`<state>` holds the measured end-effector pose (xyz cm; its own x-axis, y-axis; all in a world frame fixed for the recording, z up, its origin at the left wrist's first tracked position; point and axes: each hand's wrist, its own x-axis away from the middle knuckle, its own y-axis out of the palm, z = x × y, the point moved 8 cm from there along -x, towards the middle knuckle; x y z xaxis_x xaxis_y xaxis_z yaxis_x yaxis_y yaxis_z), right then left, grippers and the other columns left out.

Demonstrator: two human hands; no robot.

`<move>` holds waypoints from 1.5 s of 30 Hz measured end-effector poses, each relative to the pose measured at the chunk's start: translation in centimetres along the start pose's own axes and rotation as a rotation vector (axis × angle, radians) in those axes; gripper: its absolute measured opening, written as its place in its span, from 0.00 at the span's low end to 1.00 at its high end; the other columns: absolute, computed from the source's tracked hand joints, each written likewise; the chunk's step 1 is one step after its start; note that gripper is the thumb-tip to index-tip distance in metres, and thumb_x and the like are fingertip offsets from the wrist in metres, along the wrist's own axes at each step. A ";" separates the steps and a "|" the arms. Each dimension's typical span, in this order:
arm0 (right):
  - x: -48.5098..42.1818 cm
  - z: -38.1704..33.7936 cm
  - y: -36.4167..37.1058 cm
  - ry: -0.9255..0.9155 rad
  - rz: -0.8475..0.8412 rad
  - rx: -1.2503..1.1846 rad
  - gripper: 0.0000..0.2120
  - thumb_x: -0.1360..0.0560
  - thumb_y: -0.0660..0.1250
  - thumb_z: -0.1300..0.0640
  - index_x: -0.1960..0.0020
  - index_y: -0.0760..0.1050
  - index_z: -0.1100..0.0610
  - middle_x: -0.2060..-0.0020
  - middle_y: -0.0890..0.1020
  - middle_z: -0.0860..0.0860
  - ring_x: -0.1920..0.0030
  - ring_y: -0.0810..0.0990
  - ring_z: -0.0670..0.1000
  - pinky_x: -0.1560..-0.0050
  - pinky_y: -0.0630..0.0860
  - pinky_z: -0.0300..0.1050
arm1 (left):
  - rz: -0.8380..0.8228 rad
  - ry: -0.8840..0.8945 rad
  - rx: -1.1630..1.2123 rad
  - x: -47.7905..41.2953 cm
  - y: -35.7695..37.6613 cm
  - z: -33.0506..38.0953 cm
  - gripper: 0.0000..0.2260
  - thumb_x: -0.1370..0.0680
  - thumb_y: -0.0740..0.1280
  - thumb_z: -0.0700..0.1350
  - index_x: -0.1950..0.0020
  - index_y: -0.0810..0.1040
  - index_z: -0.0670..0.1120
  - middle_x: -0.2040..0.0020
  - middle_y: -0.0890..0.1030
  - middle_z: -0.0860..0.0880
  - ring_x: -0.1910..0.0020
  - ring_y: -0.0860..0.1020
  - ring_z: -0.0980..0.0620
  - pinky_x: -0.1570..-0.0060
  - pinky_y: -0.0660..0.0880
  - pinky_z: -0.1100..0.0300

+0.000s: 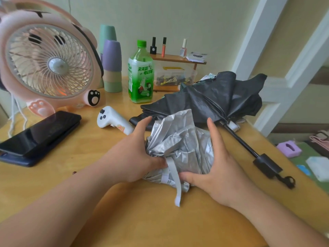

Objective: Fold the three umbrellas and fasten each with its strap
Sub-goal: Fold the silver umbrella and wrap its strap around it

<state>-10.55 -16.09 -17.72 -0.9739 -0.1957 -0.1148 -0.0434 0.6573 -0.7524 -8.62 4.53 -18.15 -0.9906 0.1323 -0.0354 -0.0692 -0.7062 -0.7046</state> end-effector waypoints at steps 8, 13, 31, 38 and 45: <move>-0.7 -1.2 -1.0 -0.025 -0.116 0.070 0.63 0.40 0.82 0.36 0.25 0.37 0.24 0.39 0.58 0.18 0.33 0.60 0.30 0.36 0.62 0.34 | -0.003 0.119 -0.059 0.4 0.2 1.2 0.26 0.33 0.79 0.54 0.39 0.71 0.64 0.52 0.80 0.67 0.52 0.77 0.69 0.59 0.69 0.72; -2.4 -0.2 0.0 -0.009 -0.157 0.013 0.69 0.44 0.86 0.41 0.21 0.38 0.29 0.39 0.69 0.28 0.39 0.74 0.35 0.41 0.71 0.33 | 0.007 0.212 -0.153 0.8 -0.1 2.2 0.21 0.30 0.76 0.59 0.43 0.71 0.60 0.53 0.80 0.63 0.54 0.78 0.61 0.59 0.71 0.70; 1.0 -6.9 -1.6 -0.801 0.264 0.073 0.20 0.31 0.79 0.44 0.44 0.85 0.55 0.29 0.72 0.58 0.27 0.67 0.63 0.28 0.65 0.63 | 0.119 0.266 -0.126 0.5 -1.4 0.6 0.24 0.38 0.71 0.68 0.51 0.70 0.57 0.58 0.80 0.60 0.58 0.78 0.59 0.61 0.76 0.60; 6.0 -6.9 0.1 -0.962 0.294 0.183 0.05 0.30 0.74 0.68 0.59 0.86 0.59 0.35 0.77 0.53 0.33 0.72 0.57 0.43 0.72 0.61 | 0.149 0.261 -0.118 0.4 -1.6 0.2 0.18 0.34 0.73 0.54 0.53 0.69 0.50 0.62 0.79 0.54 0.63 0.76 0.52 0.62 0.75 0.47; 6.8 -5.6 2.4 -0.964 0.096 0.059 0.02 0.23 0.73 0.65 0.54 0.84 0.61 0.49 0.86 0.53 0.48 0.83 0.53 0.49 0.79 0.50 | 0.158 0.252 -0.130 0.0 -1.5 0.0 0.18 0.31 0.74 0.51 0.56 0.63 0.55 0.61 0.77 0.58 0.64 0.74 0.55 0.67 0.73 0.52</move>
<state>-18.54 -11.79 -16.65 -0.3710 -0.6731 -0.6397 0.0633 0.6690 -0.7406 -8.48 5.57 -17.08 -0.9263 0.2073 -0.3147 0.1153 -0.6390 -0.7605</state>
